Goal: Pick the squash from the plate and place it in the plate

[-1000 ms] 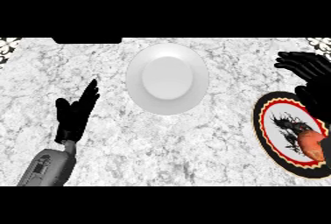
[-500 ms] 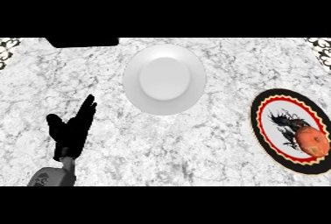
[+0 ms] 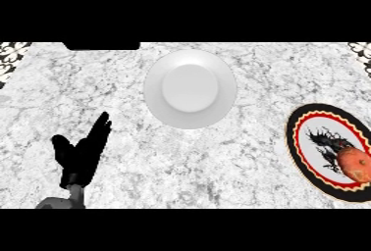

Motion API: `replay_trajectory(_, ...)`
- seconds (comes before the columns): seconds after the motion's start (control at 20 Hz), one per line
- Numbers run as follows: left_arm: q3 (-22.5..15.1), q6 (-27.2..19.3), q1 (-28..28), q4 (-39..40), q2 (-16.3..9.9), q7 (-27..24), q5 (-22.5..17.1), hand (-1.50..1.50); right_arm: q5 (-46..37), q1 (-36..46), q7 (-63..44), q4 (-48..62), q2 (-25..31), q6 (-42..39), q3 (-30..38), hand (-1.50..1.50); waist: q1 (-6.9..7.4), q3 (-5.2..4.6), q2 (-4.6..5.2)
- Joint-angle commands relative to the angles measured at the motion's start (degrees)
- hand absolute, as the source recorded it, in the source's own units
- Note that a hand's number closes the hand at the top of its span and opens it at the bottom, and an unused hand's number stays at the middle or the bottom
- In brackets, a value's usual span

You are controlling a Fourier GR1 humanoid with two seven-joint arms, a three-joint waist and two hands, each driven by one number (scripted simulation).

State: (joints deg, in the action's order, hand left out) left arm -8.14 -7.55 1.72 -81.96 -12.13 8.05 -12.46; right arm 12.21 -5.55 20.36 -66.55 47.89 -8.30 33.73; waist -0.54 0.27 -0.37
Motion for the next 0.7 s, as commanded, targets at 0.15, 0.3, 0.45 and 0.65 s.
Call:
replay_trajectory(0.15, 0.22, 0.1, 1.49, 3.45, -0.05, 4.46, -0.14, 0.0, -7.16, -7.21, -7.44, -7.66, 6.3, -7.32, -7.56, -1.5, -0.38, -0.4, 0.43)
replay_trajectory(0.3, -0.17, 3.31, -3.19, 3.47, 0.39, -0.88, -1.17, 0.0, -9.33, -7.38, -11.7, -10.56, 7.12, -7.17, -9.01, -1.5, 0.37, -0.38, 0.43)
replay_trajectory(0.45, -1.13, -1.28, 0.97, 1.67, 1.8, 5.62, 1.26, 0.0, -11.11, -6.27, -19.0, -15.79, 7.14, -6.49, -11.24, -1.5, 0.37, -0.34, 0.39)
replay_trajectory(0.65, -1.39, -0.24, -0.75, 2.12, 2.47, 3.43, 1.7, 0.0, -11.75, -5.67, -27.0, -22.22, 5.34, -7.52, -13.28, -1.5, 0.38, -0.35, 0.36)
